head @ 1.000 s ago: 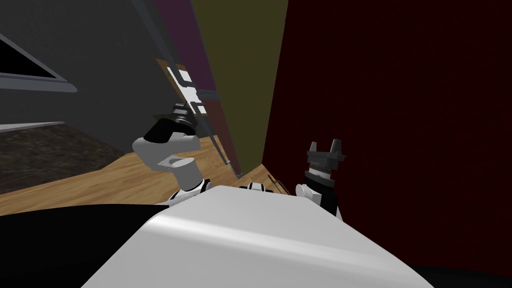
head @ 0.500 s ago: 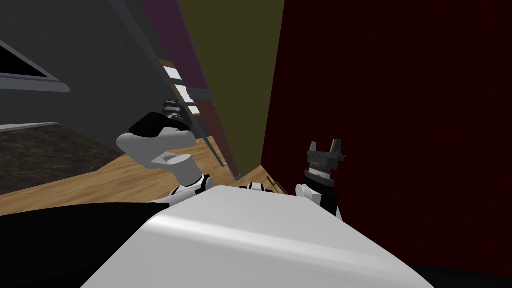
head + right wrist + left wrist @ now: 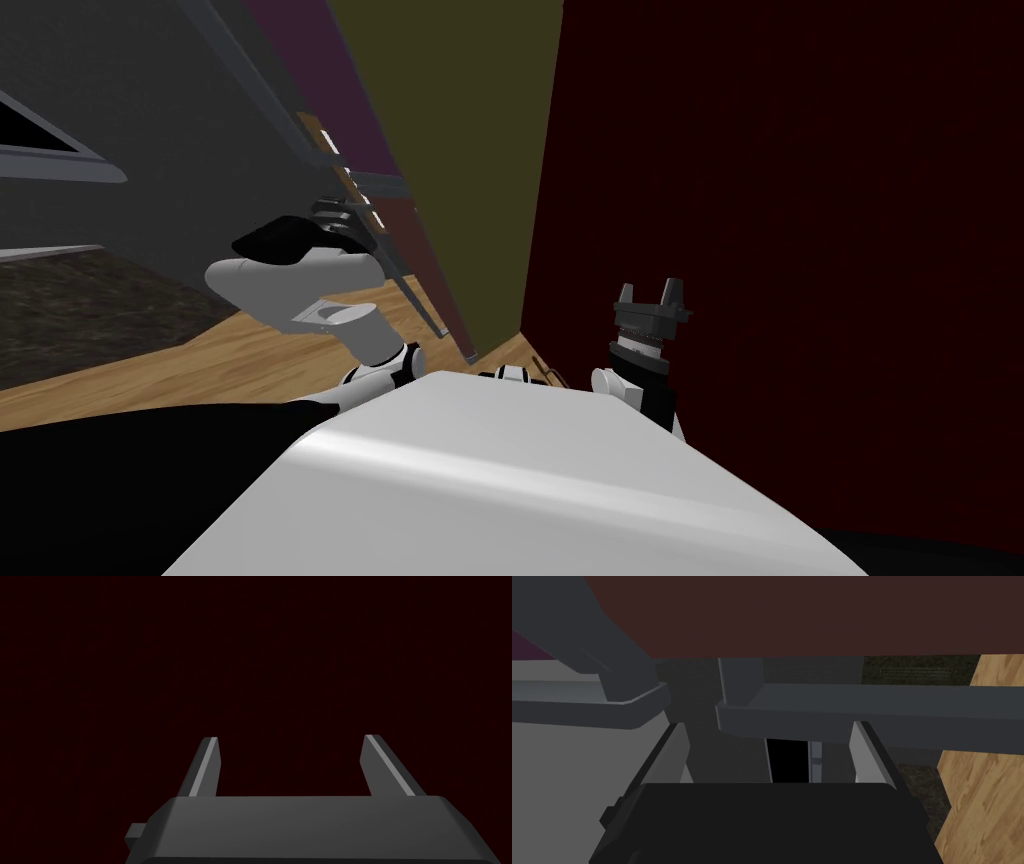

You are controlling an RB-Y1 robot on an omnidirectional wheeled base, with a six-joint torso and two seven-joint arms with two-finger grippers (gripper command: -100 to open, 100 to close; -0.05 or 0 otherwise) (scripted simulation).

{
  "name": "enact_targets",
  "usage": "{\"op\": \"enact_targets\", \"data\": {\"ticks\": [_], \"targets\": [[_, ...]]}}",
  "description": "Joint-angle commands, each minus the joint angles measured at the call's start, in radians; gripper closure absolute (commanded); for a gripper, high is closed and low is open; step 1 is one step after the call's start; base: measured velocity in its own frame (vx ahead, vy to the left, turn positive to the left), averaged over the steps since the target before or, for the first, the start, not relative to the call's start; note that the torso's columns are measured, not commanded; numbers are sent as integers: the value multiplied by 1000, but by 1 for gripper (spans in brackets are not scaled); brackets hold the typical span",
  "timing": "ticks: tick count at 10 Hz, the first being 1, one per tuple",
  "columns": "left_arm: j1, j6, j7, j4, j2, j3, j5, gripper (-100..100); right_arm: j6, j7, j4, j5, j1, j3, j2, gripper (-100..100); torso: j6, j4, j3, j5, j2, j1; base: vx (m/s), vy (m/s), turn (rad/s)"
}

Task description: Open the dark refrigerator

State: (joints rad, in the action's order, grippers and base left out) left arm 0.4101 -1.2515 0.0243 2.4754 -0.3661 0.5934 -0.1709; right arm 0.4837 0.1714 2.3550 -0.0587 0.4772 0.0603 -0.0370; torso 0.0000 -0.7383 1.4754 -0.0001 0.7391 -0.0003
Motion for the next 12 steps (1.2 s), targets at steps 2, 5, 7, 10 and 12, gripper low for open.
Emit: {"op": "enact_targets", "data": {"ticks": [2, 5, 7, 10, 12], "targets": [[39, -85, 13, 4, -22, 30, -14, -100, 0, 0, 0, 0, 0, 0, 0, 0, 0, 1, 2, 0, -3, -1, 96, -62, 2], [82, -171, 26, 9, -48, 60, -30, -100, 0, 0, 0, 0, 0, 0, 0, 0, 0, 0, 0, 0, 0, 1, 68, -39, -3], [100, -207, 32, 11, -59, 73, -37, -100, 0, 0, 0, 0, 0, 0, 0, 0, 0, 0, 1, 0, -1, 0, 71, -45, -2], [150, -261, 83, -37, -17, 29, -86, -100, 0, 0, 0, 0, 0, 0, 0, 0, 1, 0, 0, 0, 0, 1, 23, 40, -76], [207, -265, 137, -95, -17, -21, -134, -100, 0, 0, 0, 0, 0, 0, 1, 0, 9, 7, 14, 2, -17, 11, -100, 245, -151]]}}
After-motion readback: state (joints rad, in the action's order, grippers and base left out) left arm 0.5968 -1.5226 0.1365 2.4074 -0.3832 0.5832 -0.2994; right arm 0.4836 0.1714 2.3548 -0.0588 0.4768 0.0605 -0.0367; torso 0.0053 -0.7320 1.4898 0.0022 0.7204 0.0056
